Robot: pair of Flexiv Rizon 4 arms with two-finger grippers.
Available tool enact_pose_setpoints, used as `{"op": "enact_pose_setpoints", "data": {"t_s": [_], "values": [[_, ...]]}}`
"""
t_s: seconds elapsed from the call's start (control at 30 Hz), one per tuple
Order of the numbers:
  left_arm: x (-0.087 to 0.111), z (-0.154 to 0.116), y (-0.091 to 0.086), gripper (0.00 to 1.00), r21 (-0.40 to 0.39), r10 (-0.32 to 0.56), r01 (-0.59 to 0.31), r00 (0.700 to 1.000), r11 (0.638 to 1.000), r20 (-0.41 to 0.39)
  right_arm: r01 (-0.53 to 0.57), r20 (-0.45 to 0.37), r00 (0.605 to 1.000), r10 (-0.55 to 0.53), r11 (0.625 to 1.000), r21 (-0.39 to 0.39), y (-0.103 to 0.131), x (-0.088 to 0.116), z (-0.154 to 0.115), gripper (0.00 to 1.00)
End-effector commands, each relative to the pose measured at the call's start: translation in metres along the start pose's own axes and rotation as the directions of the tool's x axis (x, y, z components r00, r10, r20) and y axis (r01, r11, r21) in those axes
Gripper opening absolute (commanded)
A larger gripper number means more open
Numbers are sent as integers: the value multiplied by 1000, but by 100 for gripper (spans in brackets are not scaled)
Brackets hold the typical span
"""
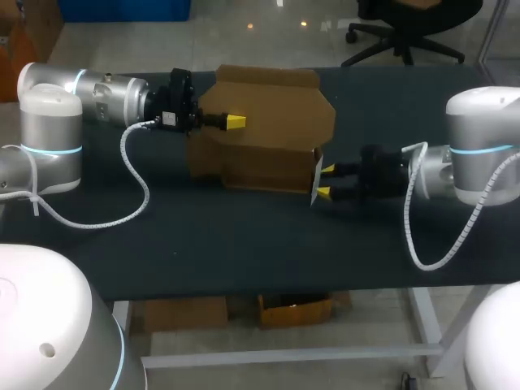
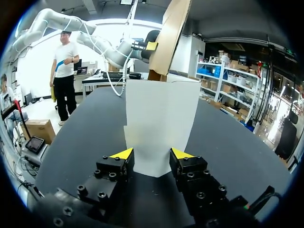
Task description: Assemble the packaging by folding the flat box into shape, placing the metal phone stand inside, and closing the box properly
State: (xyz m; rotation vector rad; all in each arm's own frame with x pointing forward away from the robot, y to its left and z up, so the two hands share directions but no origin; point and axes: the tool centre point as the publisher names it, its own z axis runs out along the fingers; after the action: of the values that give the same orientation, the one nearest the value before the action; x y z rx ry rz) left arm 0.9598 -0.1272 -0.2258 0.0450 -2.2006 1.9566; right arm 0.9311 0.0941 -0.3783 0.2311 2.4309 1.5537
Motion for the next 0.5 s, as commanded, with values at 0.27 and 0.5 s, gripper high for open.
{"op": "enact_pose_setpoints", "data": {"t_s": [0.27,0.5], "values": [[-1,0,3,0,-1,0,0,1000,1000,-2,-4,17,1000,4,1000,-14,2,-2,5,45],[-1,0,3,0,-1,0,0,1000,1000,-2,-19,37,999,20,999,-34,1,1,7,45]]}}
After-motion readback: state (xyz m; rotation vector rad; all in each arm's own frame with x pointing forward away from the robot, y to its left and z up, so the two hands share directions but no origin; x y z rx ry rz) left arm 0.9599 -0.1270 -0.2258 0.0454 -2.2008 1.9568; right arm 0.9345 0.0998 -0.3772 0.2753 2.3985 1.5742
